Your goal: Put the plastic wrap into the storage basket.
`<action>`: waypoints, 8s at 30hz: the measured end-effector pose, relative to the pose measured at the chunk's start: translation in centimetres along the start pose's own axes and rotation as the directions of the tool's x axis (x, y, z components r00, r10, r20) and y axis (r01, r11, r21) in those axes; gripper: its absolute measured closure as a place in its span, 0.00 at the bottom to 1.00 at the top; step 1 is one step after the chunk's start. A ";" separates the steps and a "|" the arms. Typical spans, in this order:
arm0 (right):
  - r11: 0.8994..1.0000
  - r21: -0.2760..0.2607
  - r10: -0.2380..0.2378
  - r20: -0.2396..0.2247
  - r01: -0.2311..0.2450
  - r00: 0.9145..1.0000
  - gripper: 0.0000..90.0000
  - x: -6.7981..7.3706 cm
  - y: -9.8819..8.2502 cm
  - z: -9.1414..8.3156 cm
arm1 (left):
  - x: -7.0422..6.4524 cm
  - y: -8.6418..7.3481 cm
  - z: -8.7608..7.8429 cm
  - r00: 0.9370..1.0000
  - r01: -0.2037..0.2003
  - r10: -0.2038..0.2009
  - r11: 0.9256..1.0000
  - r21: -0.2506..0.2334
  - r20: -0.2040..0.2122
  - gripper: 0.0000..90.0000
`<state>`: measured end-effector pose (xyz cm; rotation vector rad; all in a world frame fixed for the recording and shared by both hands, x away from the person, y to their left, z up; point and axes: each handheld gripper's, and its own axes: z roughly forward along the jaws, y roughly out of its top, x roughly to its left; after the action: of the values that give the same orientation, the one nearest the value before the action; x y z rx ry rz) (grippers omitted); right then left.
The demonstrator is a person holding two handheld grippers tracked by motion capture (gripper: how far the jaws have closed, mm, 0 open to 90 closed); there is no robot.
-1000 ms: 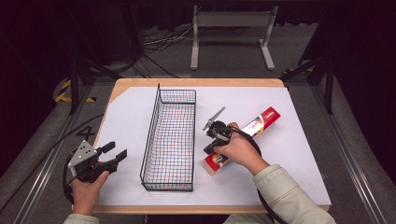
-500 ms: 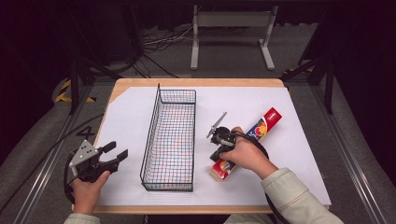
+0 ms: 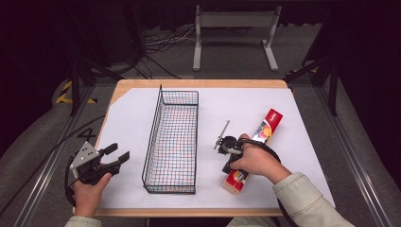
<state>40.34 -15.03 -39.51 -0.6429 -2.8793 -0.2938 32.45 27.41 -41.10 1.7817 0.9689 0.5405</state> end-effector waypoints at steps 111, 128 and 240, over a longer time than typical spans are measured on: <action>0.433 -0.583 0.882 0.119 -0.687 0.455 0.25 -5.2 -11.4 -5.0 | 0.4 -0.1 0.0 0.998 -0.005 0.004 1.000 -0.014 -0.058 0.44; 0.417 -0.462 0.909 0.180 -0.783 0.377 0.30 -6.6 -9.7 -3.6 | 0.5 0.0 0.0 0.998 0.003 -0.004 1.000 -0.015 -0.059 0.43; 0.436 -0.380 0.867 -0.063 -0.816 0.494 0.45 -1.1 14.9 -9.7 | 1.0 -0.4 0.4 0.999 0.029 -0.031 0.999 -0.038 -0.041 0.43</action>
<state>49.02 -4.47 -28.13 -2.1386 -2.1698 -0.6261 33.17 28.05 -41.73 1.7264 1.0064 0.5744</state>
